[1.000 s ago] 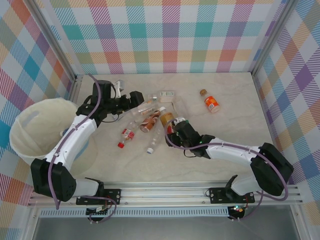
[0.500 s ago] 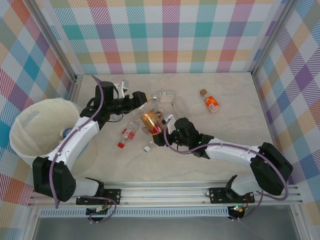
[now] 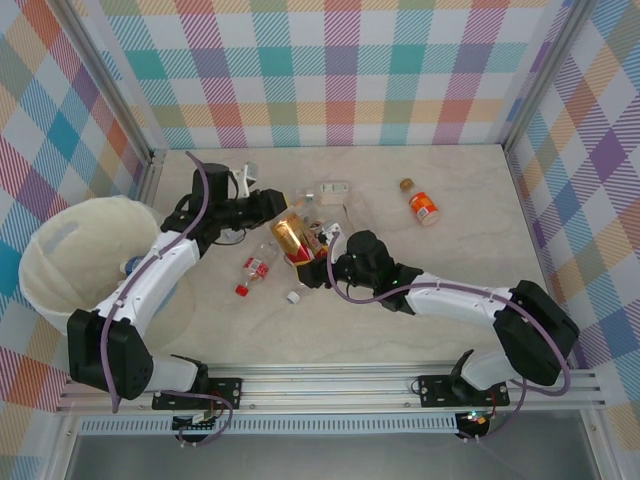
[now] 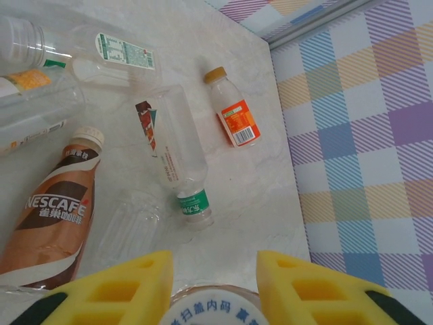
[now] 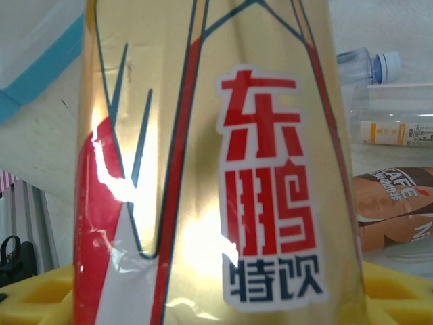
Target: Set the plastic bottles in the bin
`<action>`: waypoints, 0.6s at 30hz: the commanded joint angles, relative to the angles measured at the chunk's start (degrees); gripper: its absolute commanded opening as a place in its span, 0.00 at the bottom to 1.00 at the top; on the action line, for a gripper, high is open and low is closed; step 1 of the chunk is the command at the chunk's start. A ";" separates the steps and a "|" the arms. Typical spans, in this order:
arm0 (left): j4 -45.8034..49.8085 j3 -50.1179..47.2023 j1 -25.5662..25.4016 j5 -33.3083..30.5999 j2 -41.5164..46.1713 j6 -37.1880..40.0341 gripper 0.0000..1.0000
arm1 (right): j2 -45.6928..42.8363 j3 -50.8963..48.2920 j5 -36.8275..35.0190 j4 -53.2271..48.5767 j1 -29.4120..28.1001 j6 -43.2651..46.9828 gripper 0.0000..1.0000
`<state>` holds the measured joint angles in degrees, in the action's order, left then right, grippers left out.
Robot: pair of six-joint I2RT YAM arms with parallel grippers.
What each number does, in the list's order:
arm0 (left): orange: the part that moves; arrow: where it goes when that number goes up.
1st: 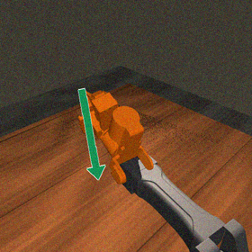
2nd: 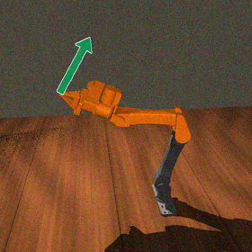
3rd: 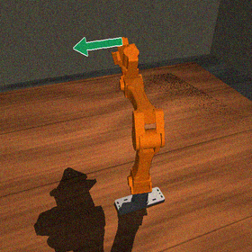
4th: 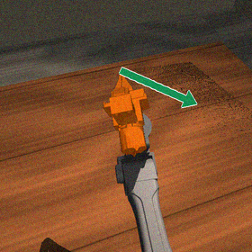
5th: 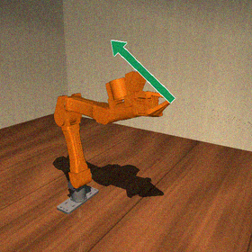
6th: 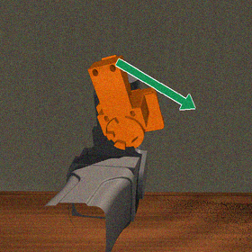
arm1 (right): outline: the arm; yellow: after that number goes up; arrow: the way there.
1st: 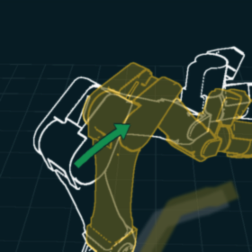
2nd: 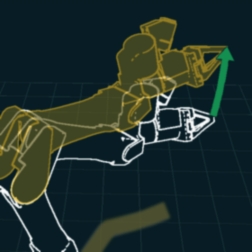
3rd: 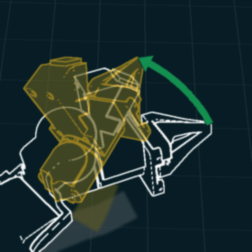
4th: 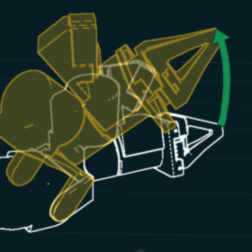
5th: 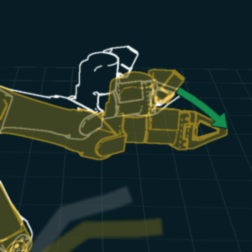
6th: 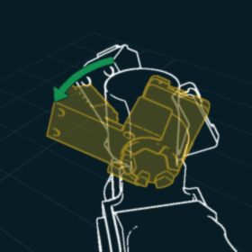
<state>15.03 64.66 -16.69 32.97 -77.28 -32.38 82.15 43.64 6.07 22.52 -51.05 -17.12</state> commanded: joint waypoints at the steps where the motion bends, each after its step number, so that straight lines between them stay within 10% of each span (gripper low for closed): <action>1: 3.12 1.69 -1.15 2.99 0.41 1.67 0.25 | 1.07 3.00 0.24 5.72 -0.37 -1.07 0.66; 4: 5.60 3.02 -1.15 0.47 0.81 2.88 0.00 | 1.26 3.45 0.35 5.62 -0.37 -0.63 0.70; 18: 14.86 11.65 -0.80 -21.40 6.05 12.10 0.00 | 1.22 5.32 -8.61 4.22 0.21 0.30 1.00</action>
<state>27.22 72.34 -16.84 18.70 -73.84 -23.70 83.20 47.31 1.63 24.64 -51.03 -17.06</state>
